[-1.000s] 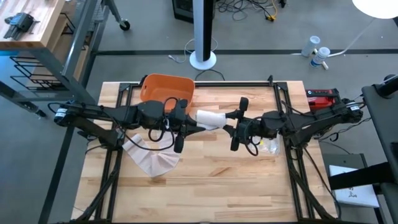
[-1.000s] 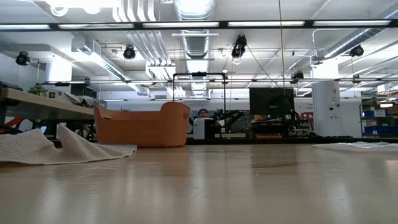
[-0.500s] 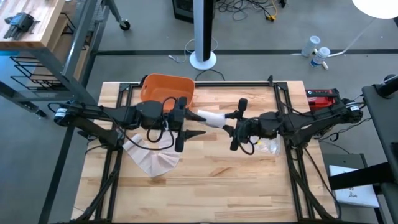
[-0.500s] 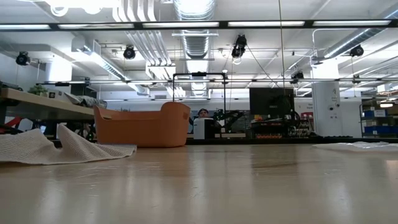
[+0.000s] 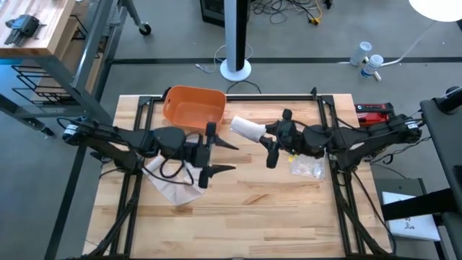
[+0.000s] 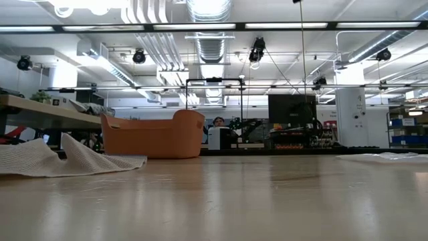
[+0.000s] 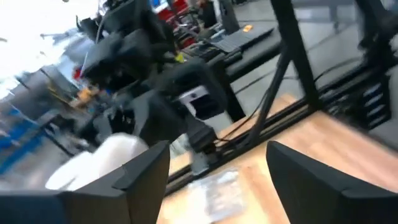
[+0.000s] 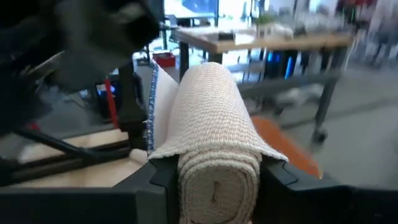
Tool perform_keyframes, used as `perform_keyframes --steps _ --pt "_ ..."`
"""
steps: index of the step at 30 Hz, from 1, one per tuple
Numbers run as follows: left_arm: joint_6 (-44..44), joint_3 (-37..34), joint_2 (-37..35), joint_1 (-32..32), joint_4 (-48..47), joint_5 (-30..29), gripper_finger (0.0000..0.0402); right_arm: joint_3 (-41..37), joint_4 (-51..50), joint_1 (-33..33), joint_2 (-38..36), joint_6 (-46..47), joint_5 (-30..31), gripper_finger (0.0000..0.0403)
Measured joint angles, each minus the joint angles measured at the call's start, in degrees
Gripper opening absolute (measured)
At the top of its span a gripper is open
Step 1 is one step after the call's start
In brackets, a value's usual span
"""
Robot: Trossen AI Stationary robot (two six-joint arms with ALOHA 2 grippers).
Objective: Roll bandage
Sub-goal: Roll the right white bandage
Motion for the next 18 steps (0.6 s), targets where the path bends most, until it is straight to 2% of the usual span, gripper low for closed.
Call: perform_keyframes --steps 3,7,11,15,18 --pt "6.78 0.00 1.59 -2.45 1.24 -8.39 0.0237 0.41 -3.06 -1.48 0.31 6.29 -0.85 0.0121" --pt "15.61 -0.02 5.28 -4.26 5.66 -20.60 0.0222 0.39 -4.93 -3.47 0.63 11.71 -7.21 0.0121" --pt "21.67 0.04 8.97 -4.19 7.88 -27.48 0.0207 0.39 -5.39 -4.50 0.95 12.98 -9.40 0.0121" --pt "23.89 1.93 11.96 -3.66 7.85 -36.87 0.0189 0.39 -5.96 -4.82 0.94 12.48 -9.30 0.0121" --pt "25.03 3.12 13.02 -3.39 7.97 -38.26 0.0173 0.37 -7.05 -4.92 0.96 12.34 -9.34 0.0121"
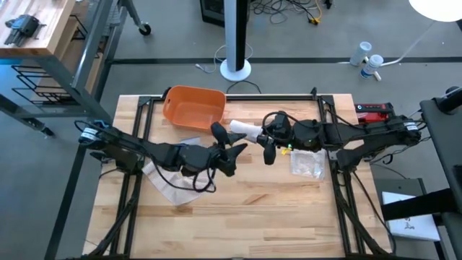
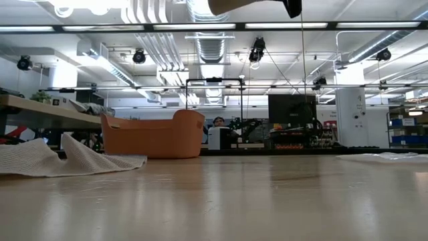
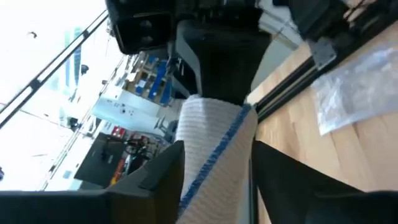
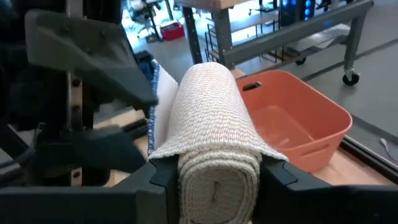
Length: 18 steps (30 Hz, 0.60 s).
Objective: Roll bandage
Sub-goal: Roll the right white bandage
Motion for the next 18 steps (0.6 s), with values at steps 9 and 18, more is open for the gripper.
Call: perform_keyframes --steps 9,18 --pt "3.40 2.10 1.74 0.16 -6.67 -0.06 0.0152 -0.07 -2.08 -0.06 0.00 -0.44 -0.03 0.0121" --pt "-2.10 7.13 3.17 1.04 -15.07 -0.51 0.0151 -0.07 -4.89 -0.06 0.00 -3.91 -0.02 0.0121"
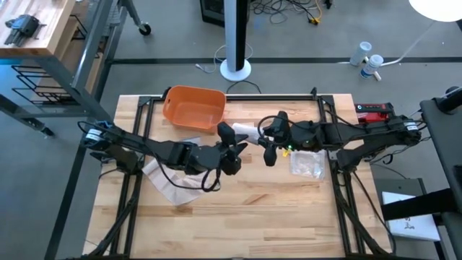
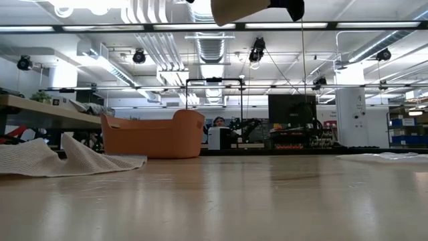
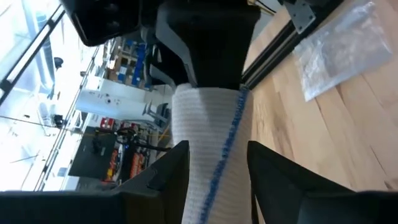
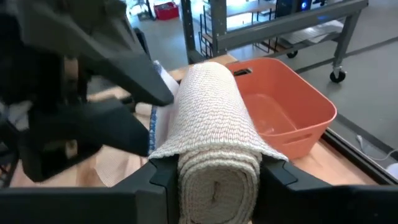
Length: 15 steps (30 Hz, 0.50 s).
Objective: Roll bandage
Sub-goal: Roll the right white bandage
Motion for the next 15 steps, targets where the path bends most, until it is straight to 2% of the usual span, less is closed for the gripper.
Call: perform_keyframes --steps 9,15 --pt "-2.07 1.11 0.00 1.57 -8.04 0.18 0.0147 -0.06 -0.47 -0.08 0.00 -0.02 0.18 0.0121" --pt "-3.92 1.11 0.00 2.87 -7.52 0.54 0.0104 -0.11 -0.51 -0.09 0.02 -0.51 0.59 0.0121"
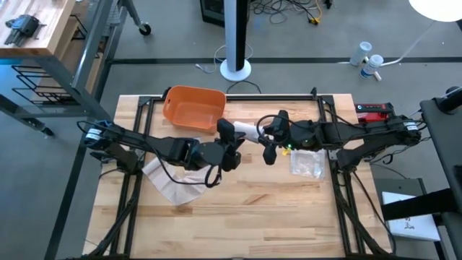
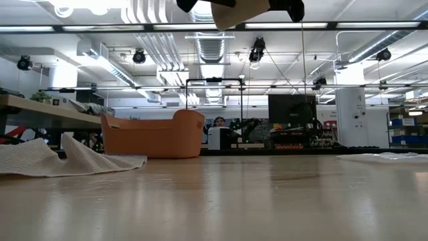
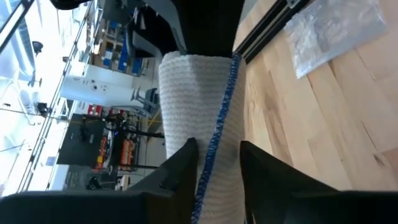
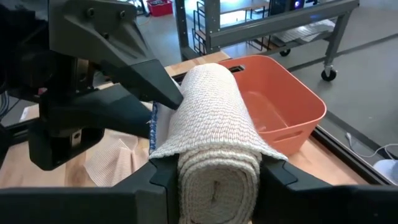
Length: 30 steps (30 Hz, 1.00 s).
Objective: Roll bandage
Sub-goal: Roll the right white bandage
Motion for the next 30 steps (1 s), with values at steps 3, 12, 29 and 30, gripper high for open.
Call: perform_keyframes --steps 3,12,29,30 --pt "-0.24 0.00 0.00 0.04 0.09 1.15 0.0068 -0.04 -0.08 0.02 0.00 0.01 -0.12 0.0121" --pt "-1.37 0.00 -0.04 0.00 0.58 2.14 0.0004 0.02 0.17 0.00 -0.08 2.86 0.00 0.0121" --pt "-6.81 -0.20 -0.04 -3.88 -0.46 2.72 0.0000 0.46 3.33 -0.61 -2.04 2.93 0.99 0.0121" --pt "-6.81 -0.20 -0.02 -3.94 -0.49 2.72 0.0000 0.46 3.30 -0.61 -2.08 2.58 0.99 0.0121"
